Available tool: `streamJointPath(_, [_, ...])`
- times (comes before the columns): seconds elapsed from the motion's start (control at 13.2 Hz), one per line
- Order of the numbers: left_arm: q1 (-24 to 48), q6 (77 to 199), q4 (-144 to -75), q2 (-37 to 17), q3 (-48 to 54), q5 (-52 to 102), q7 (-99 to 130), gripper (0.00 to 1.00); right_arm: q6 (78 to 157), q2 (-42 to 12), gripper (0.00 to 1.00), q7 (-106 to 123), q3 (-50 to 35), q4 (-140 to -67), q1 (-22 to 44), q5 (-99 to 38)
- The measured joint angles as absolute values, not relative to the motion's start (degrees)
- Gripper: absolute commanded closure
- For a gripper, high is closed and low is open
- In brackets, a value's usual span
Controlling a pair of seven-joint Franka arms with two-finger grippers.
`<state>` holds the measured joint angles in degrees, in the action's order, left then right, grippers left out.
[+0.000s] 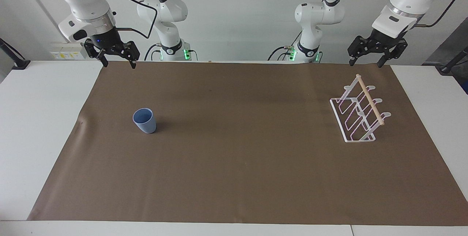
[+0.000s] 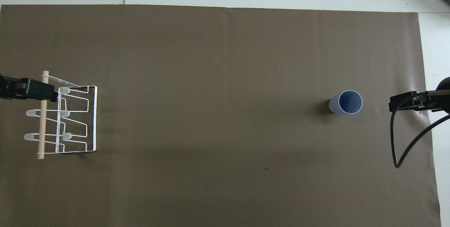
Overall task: Hang cup on cup holder
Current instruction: 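Reach the right gripper to the light blue cup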
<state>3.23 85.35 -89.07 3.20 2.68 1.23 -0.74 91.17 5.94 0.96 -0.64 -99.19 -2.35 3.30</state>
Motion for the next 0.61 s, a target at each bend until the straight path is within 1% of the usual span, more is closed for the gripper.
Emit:
streamJointPath(0.08, [3.23, 85.35, -89.07, 3.20, 2.68, 1.23, -0.74, 0.00, 92.82, 6.07, 0.00, 2.89, -0.61, -100.38, -3.25, 3.29])
streamJointPath(0.23, [3.23, 85.35, -89.07, 3.20, 2.68, 1.23, -0.74, 0.00, 99.21, 6.11, 0.00, 5.64, -0.51, -104.43, -4.72, 3.28])
streamJointPath(0.38, [3.23, 85.35, -89.07, 3.20, 2.68, 1.23, -0.74, 0.00, 106.72, 5.89, 0.00, 6.10, -0.51, -109.47, -4.85, 3.27])
streamJointPath(0.61, [3.23, 85.35, -89.07, 3.20, 2.68, 1.23, -0.74, 0.00, 113.43, 4.26, 0.00, 6.10, -0.69, -113.64, -4.81, 3.13])
